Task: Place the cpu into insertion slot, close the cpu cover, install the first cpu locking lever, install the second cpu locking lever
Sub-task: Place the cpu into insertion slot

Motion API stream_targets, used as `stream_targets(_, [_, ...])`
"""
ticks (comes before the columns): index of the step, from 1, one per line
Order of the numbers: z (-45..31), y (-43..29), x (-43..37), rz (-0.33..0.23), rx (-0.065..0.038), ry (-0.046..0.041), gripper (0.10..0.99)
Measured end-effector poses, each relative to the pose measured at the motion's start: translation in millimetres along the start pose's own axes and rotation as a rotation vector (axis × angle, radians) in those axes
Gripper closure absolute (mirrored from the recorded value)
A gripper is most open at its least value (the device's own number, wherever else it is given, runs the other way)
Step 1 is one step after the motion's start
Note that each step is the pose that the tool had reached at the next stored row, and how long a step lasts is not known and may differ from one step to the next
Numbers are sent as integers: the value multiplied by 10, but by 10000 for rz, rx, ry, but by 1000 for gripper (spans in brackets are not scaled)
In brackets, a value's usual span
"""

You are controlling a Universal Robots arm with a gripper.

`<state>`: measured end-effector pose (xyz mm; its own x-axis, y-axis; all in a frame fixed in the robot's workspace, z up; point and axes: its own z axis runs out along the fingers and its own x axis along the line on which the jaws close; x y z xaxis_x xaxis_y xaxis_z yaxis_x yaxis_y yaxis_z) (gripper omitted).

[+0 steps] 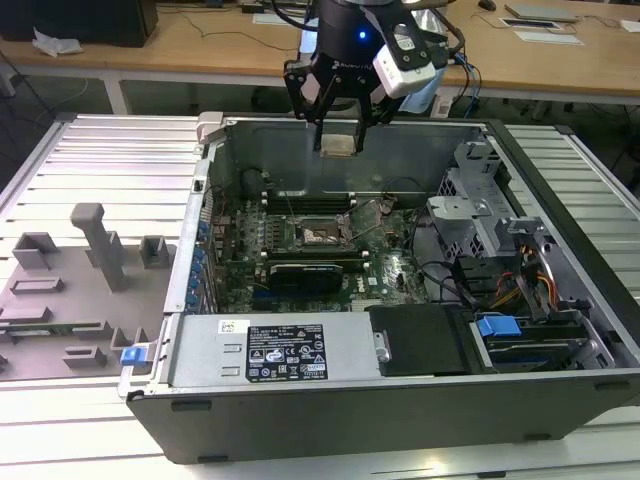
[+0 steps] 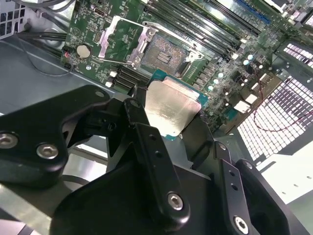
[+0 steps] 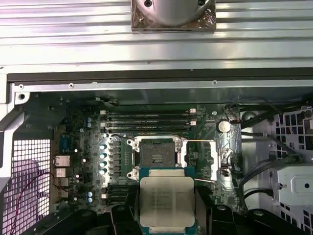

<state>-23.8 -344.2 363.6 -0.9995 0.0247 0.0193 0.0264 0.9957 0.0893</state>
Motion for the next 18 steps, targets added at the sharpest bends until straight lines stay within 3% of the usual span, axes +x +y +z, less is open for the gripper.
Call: stream_targets(18, [157, -14, 0, 0, -1, -6, 545])
